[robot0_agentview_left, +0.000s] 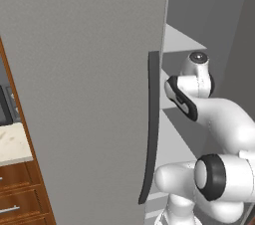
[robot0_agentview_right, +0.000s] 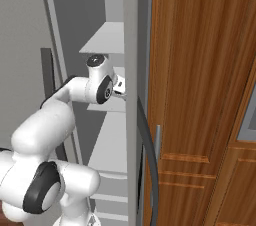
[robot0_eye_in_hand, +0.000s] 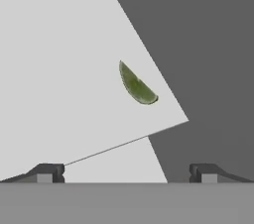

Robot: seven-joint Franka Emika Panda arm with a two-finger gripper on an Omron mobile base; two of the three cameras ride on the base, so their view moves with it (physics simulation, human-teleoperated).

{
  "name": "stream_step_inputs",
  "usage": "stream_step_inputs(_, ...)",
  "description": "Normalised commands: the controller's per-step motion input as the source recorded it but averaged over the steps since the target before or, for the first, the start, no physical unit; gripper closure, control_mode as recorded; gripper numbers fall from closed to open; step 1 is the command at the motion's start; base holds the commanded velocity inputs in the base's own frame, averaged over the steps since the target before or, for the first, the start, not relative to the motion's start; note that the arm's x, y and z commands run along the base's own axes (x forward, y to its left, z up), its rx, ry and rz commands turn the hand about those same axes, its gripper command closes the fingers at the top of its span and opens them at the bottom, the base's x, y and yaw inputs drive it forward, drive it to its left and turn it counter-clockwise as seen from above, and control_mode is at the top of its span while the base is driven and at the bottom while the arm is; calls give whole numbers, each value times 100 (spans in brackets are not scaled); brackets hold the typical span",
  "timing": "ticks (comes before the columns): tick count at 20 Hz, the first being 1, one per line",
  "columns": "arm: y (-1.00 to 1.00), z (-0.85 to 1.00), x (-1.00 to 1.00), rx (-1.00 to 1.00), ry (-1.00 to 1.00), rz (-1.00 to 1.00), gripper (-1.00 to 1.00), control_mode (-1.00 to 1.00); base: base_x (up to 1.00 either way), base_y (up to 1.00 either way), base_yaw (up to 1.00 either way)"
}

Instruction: Take the lemon wedge and corn out of the freezer and place them in the tupperware container on the counter. Then put the tupperware containing the vegetables back in the freezer.

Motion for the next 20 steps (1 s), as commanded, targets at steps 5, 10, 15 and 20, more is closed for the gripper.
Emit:
stream_step_inputs(5,-12,-21,41,-2,0,0,-100,-100,0,0,0)
stream_step_inputs(10,-12,-17,34,-1,0,0,-100,-100,0,0,0)
stream_step_inputs(15,-15,-19,28,0,0,0,-100,-100,0,0,0)
stream_step_inputs(20,-11,-22,35,0,0,0,-100,-100,0,0,0)
